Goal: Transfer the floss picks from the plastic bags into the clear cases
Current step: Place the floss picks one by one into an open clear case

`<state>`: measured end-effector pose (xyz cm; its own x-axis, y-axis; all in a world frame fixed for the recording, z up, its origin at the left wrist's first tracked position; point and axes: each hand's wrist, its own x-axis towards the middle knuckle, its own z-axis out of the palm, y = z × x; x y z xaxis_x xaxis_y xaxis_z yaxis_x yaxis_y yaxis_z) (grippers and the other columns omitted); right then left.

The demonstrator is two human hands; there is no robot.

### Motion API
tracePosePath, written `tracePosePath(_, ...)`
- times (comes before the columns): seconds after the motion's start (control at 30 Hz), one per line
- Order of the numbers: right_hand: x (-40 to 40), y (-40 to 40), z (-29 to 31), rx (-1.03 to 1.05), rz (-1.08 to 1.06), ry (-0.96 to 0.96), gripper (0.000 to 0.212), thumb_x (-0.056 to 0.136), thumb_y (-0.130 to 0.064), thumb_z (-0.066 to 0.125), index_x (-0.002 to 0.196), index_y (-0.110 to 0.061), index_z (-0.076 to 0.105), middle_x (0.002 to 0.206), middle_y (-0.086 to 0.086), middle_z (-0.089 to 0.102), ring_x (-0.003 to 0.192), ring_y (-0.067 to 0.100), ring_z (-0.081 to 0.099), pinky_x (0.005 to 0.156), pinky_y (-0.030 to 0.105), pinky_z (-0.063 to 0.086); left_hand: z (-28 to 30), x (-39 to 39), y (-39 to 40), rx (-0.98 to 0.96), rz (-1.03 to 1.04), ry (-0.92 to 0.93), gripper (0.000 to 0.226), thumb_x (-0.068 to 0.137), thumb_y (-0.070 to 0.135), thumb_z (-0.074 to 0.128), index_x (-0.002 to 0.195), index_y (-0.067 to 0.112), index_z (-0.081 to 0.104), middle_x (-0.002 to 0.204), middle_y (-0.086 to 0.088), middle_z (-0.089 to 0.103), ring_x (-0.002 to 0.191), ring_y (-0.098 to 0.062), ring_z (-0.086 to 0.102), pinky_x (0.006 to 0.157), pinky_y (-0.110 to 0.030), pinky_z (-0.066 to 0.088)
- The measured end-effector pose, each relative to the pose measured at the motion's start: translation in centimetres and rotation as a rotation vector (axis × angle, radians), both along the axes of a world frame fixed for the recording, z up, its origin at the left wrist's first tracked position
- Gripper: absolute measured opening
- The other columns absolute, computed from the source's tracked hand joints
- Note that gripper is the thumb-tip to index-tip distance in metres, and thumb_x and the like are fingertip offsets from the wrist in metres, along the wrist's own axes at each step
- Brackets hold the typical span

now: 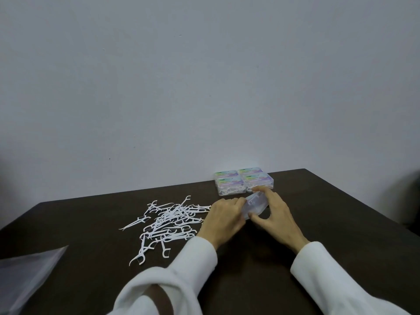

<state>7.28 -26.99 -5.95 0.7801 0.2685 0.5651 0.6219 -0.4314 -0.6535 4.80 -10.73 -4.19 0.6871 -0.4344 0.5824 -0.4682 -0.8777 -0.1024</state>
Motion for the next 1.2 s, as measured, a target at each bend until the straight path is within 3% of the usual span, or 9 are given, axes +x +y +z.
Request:
tracePosePath(0.13, -0.1, -0.2, -0.4, 0.051, 0.0, 0.058, 0.066, 0.075, -0.026, 0.075, 0.119, -0.033, 0.027, 0.125, -0.003, 0.045, 0.114, 0.011, 0.048, 0.098, 0.028, 0.043, 0.0, 0.0, -0.3, -0.032, 0.036, -0.039, 0.036, 0.051, 0.022, 0.084, 0.082, 0.016, 0.066, 0.066, 0.003, 0.067, 0.05, -0.015, 0.06, 0.048, -0.017, 0.043)
tracePosePath(0.27, -0.2, -0.4, -0.7, 0.029, -0.023, 0.03, 0.048, 0.076, -0.023, 0.075, 0.105, -0.027, 0.037, 0.108, -0.004, 0.051, 0.102, 0.01, 0.054, 0.079, 0.009, 0.043, 0.0, 0.1, -0.2, -0.016, 0.046, -0.071, 0.038, 0.05, 0.023, 0.083, 0.084, 0.018, 0.068, 0.067, 0.004, 0.069, 0.052, -0.015, 0.062, 0.053, -0.017, 0.046)
tracePosePath(0.4, -0.3, -0.6, -0.9, 0.031, -0.058, 0.029, 0.047, 0.074, -0.027, 0.076, 0.104, -0.029, 0.041, 0.108, -0.005, 0.054, 0.102, 0.006, 0.054, 0.082, 0.013, 0.044, -0.3, 0.0, -0.1, -0.017, 0.07, -0.088, 0.04, 0.049, 0.022, 0.083, 0.086, 0.019, 0.068, 0.069, 0.005, 0.07, 0.057, -0.014, 0.064, 0.06, -0.018, 0.048)
tracePosePath(0.57, -0.7, -0.8, -0.7, 0.04, -0.05, 0.024, 0.044, 0.075, -0.021, 0.076, 0.105, -0.026, 0.045, 0.111, -0.007, 0.05, 0.108, 0.006, 0.049, 0.08, 0.005, 0.039, -0.4, -0.1, 0.5, -0.058, 0.141, -0.084, 0.047, 0.053, 0.015, 0.078, 0.099, 0.017, 0.066, 0.082, 0.003, 0.072, 0.073, -0.016, 0.067, 0.076, -0.023, 0.051)
tracePosePath(0.67, -0.8, -1.0, -0.8, 0.015, -0.044, 0.072, 0.051, 0.075, -0.024, 0.076, 0.114, -0.029, 0.044, 0.12, -0.009, 0.049, 0.113, 0.006, 0.047, 0.085, 0.007, 0.037, -0.3, -0.2, 1.0, -0.126, 0.148, -0.074, 0.046, 0.064, 0.008, 0.069, 0.11, 0.013, 0.063, 0.098, -0.003, 0.07, 0.088, -0.022, 0.066, 0.089, -0.031, 0.047)
tracePosePath(0.77, -1.1, -1.0, -0.6, -0.038, -0.046, 0.161, 0.068, 0.073, -0.025, 0.078, 0.129, -0.029, 0.039, 0.133, -0.005, 0.046, 0.121, 0.01, 0.044, 0.099, 0.024, 0.04, -0.1, -0.5, 1.5, -0.151, 0.176, -0.034, 0.052, 0.076, 0.005, 0.058, 0.127, 0.011, 0.053, 0.123, -0.006, 0.06, 0.112, -0.024, 0.056, 0.104, -0.039, 0.035)
tracePosePath(0.87, -1.2, -1.2, -0.5, -0.056, -0.043, 0.256, 0.083, 0.071, -0.019, 0.08, 0.139, -0.024, 0.031, 0.138, 0.0, 0.042, 0.121, 0.013, 0.044, 0.098, 0.024, 0.039, 0.2, -1.0, 2.2, -0.197, 0.229, 0.029, 0.057, 0.084, 0.008, 0.049, 0.139, 0.014, 0.039, 0.14, -0.001, 0.046, 0.128, -0.019, 0.042, 0.114, -0.035, 0.02)
tracePosePath(1.03, -0.9, -1.5, -0.5, -0.083, -0.083, 0.353, 0.098, 0.063, -0.018, 0.085, 0.143, -0.017, 0.027, 0.137, 0.005, 0.037, 0.105, 0.012, 0.048, 0.092, 0.023, 0.043, 0.5, -1.5, 4.0, -0.204, 0.282, 0.059, 0.053, 0.088, 0.012, 0.048, 0.139, 0.019, 0.036, 0.14, 0.004, 0.043, 0.129, -0.013, 0.038, 0.111, -0.028, 0.016)
tracePosePath(1.2, -0.8, -1.4, -0.3, -0.129, -0.094, 0.398, 0.099, 0.063, -0.02, 0.085, 0.142, -0.012, 0.027, 0.144, 0.007, 0.023, 0.118, 0.017, 0.043, 0.101, 0.028, 0.038, 0.7, -2.1, 6.5, -0.249, 0.299, 0.132, 0.051, 0.089, 0.012, 0.049, 0.138, 0.018, 0.037, 0.138, 0.004, 0.044, 0.127, -0.012, 0.039, 0.107, -0.027, 0.022)
